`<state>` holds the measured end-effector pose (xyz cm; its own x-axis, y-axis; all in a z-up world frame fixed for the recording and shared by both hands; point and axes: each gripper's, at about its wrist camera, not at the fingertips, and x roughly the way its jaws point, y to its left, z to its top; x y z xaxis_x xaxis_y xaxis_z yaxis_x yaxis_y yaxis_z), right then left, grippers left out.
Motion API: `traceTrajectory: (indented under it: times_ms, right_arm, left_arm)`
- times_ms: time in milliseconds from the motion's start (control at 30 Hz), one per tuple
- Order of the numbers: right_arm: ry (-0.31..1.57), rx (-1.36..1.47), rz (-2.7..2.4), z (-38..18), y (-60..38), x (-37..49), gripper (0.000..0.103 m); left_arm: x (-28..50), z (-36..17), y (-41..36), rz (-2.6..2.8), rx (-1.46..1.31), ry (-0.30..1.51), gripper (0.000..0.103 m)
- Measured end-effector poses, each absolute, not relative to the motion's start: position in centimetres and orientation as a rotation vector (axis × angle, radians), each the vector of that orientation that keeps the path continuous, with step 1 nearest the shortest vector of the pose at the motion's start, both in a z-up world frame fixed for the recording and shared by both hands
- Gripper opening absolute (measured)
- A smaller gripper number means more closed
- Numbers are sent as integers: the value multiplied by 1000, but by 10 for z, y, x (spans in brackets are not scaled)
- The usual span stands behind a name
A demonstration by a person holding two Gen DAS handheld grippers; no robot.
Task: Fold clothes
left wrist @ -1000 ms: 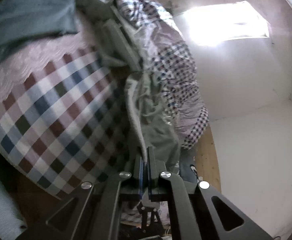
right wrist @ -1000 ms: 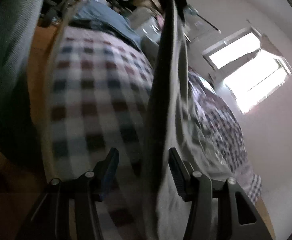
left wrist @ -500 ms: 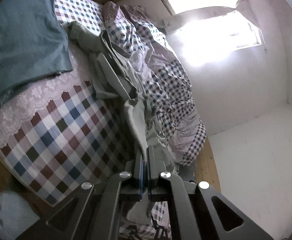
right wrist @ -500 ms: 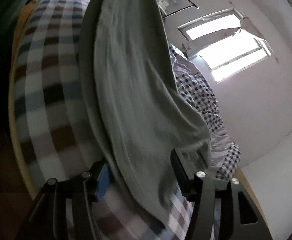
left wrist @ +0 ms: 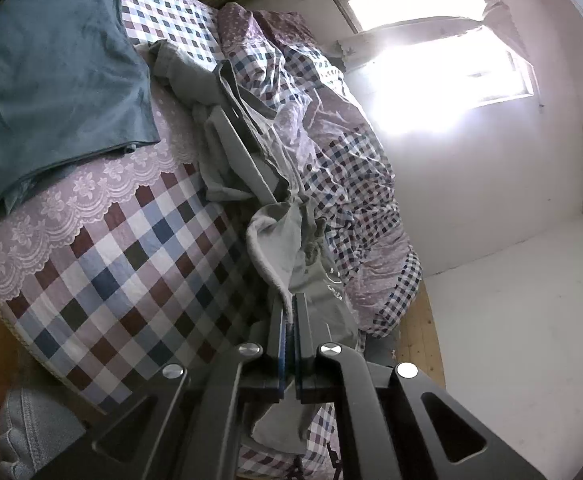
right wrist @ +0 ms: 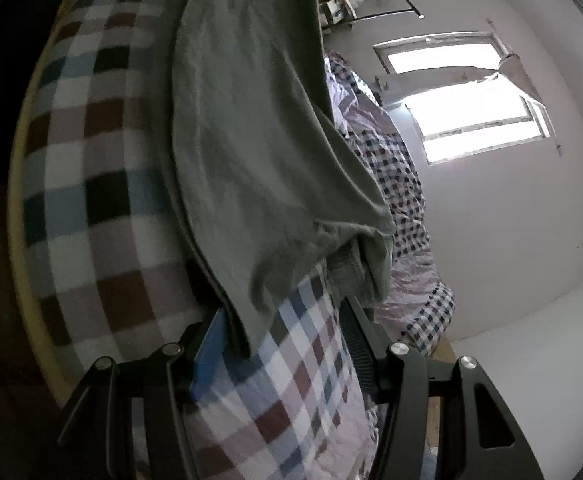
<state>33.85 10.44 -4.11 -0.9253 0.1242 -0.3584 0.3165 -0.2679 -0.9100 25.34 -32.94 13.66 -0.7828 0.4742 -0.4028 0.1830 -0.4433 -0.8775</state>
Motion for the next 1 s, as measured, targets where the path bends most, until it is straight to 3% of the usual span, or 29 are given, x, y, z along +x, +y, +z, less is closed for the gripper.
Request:
traceTrajectory:
  times_ms: [233, 300, 467, 600, 1000]
  right_arm:
    - [1953, 478, -2221, -55, 106, 344, 57]
    - [1964, 467, -2210, -58, 102, 342, 52]
    - [1991, 513, -2141, -65, 98, 328, 0]
    - [1933, 544, -2141, -40, 104, 331, 0]
    - [1962, 414, -2167, 115, 124, 364, 0]
  left_arm:
    - [254, 135, -330, 2349, -946, -1541, 1]
    - [254, 134, -329, 2350, -953, -1538, 1]
    - [254, 134, -328, 2357, -965, -1530, 1]
    - [254, 131, -328, 2364, -999, -1529, 1]
    - [274, 117, -313, 2337, -1170, -1454, 1]
